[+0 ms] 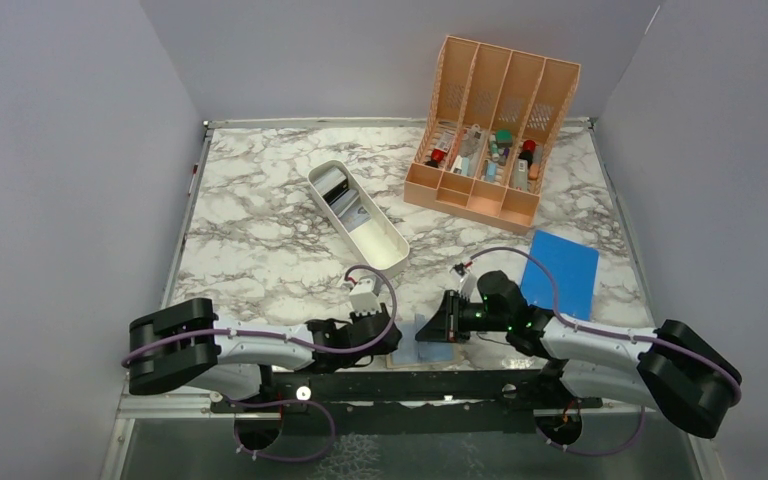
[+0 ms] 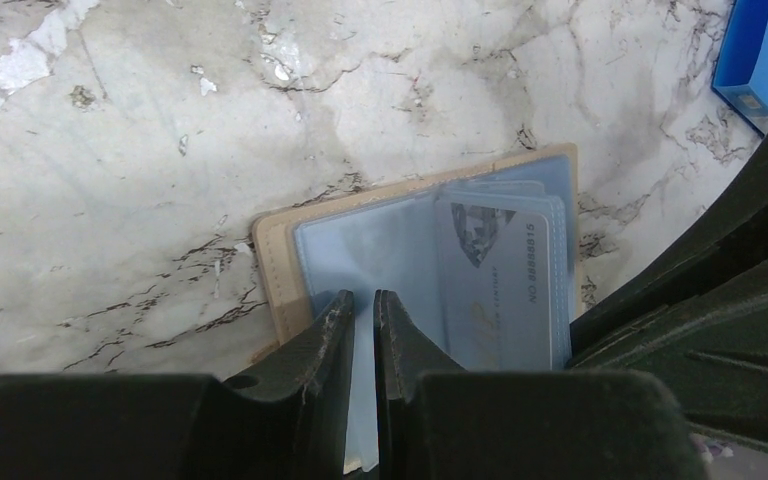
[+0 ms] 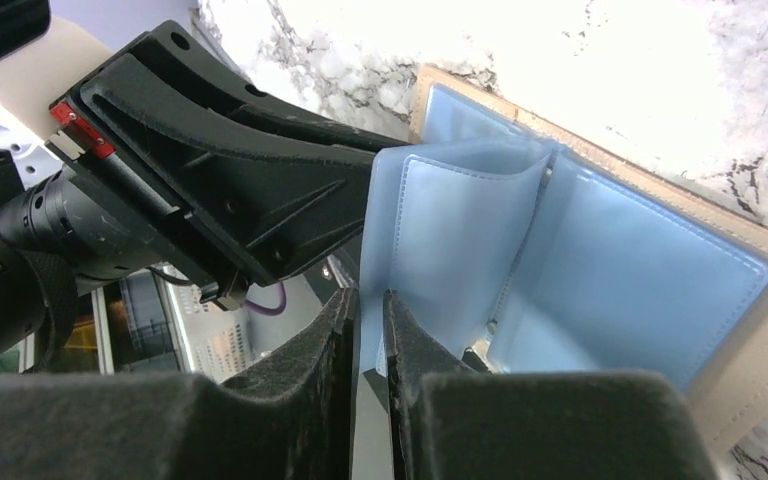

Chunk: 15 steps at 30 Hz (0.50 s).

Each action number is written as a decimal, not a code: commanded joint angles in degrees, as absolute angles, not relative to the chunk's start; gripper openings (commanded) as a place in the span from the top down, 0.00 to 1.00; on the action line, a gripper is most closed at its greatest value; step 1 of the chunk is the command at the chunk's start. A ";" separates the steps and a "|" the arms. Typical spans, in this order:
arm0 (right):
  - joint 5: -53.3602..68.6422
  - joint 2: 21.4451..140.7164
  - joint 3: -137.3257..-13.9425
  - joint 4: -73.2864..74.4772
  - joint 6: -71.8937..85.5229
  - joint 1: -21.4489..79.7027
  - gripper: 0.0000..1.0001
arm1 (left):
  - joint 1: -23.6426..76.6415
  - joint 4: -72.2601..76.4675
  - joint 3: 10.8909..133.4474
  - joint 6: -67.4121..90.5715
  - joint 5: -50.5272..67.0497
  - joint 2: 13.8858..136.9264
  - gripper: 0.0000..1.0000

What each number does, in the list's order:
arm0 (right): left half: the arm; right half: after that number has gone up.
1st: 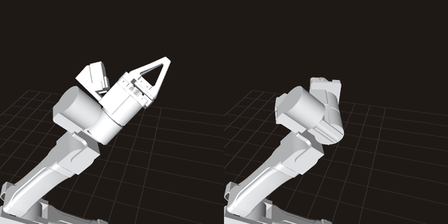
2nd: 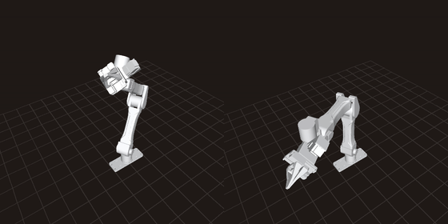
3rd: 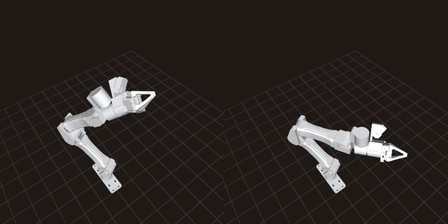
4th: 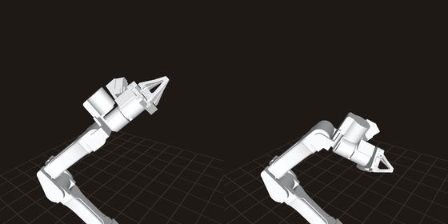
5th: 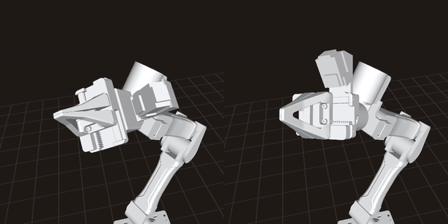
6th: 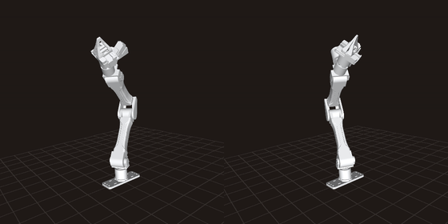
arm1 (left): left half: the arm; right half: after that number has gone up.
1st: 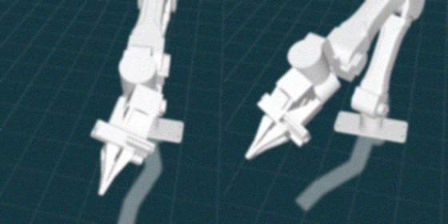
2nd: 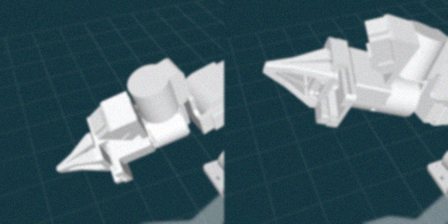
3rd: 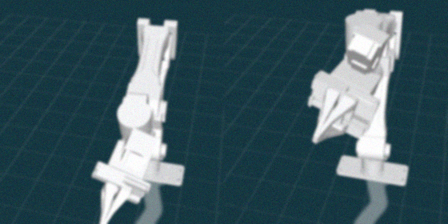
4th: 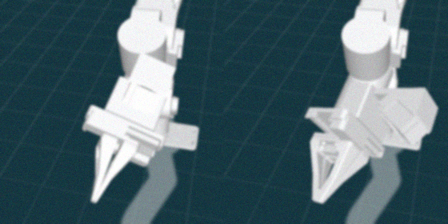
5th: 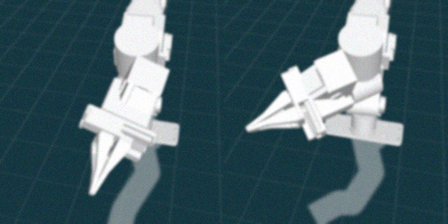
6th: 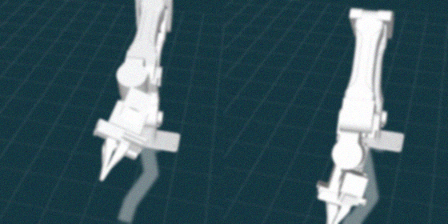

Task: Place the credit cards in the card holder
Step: Turn over the card slot in the card holder.

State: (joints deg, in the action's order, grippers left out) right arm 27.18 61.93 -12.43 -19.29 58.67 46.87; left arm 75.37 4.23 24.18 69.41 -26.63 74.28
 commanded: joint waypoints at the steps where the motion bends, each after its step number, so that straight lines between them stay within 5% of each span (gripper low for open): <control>1: 28.41 64.56 -11.78 -22.33 57.90 47.20 0.80 | 75.24 3.63 21.58 70.87 -28.44 72.37 0.83; 9: 29.68 66.93 -9.56 -28.15 59.19 47.20 0.88 | 75.23 3.77 21.71 70.89 -28.21 72.75 0.83; 15: 28.92 67.06 -10.12 -28.02 58.75 47.20 0.85 | 75.23 4.26 21.53 70.76 -28.20 72.86 0.83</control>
State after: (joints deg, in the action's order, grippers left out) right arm 28.77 66.37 -10.70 -27.33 59.33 46.87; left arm 75.37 5.10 22.31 70.70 -26.70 72.69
